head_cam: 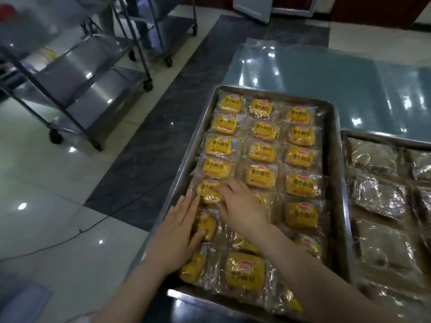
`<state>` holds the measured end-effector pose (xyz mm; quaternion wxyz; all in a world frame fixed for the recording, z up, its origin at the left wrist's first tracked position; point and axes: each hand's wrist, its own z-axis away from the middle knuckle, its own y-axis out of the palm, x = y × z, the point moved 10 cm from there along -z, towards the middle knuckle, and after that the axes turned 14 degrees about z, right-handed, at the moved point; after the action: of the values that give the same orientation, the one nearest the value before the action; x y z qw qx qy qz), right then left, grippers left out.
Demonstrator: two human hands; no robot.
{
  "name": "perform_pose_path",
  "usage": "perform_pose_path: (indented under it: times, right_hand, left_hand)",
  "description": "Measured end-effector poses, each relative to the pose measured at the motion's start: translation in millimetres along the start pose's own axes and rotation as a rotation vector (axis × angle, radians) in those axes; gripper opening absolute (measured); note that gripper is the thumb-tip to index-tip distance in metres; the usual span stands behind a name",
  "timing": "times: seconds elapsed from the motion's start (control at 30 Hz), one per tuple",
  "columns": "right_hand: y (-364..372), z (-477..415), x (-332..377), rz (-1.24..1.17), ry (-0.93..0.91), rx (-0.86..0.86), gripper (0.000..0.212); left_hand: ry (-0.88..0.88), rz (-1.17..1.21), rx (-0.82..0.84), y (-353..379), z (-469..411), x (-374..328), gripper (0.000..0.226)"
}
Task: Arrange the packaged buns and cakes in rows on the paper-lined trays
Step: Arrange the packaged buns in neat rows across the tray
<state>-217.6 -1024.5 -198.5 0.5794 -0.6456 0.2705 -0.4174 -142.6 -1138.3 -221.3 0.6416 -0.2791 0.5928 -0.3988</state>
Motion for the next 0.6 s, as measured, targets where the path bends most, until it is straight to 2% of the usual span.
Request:
perform_pose_path:
  times: [0.23, 0.37, 0.6]
  right_hand:
    - [24.8, -1.4, 6.9, 0.147, -0.044, 0.167, 0.062]
    - [33.3, -1.7, 7.3, 0.201, -0.039, 0.22, 0.063]
    - [38.1, 6.3, 15.9, 0.261, -0.032, 0.21, 0.065]
  left_hand:
    - [0.023, -0.11, 0.12, 31.5, 4.8, -6.0, 0.074]
    - [0.035, -0.16, 0.122, 36.8, 8.2, -4.6, 0.078]
    - [0.059, -0.172, 0.096, 34.6, 16.2, -7.7, 0.073]
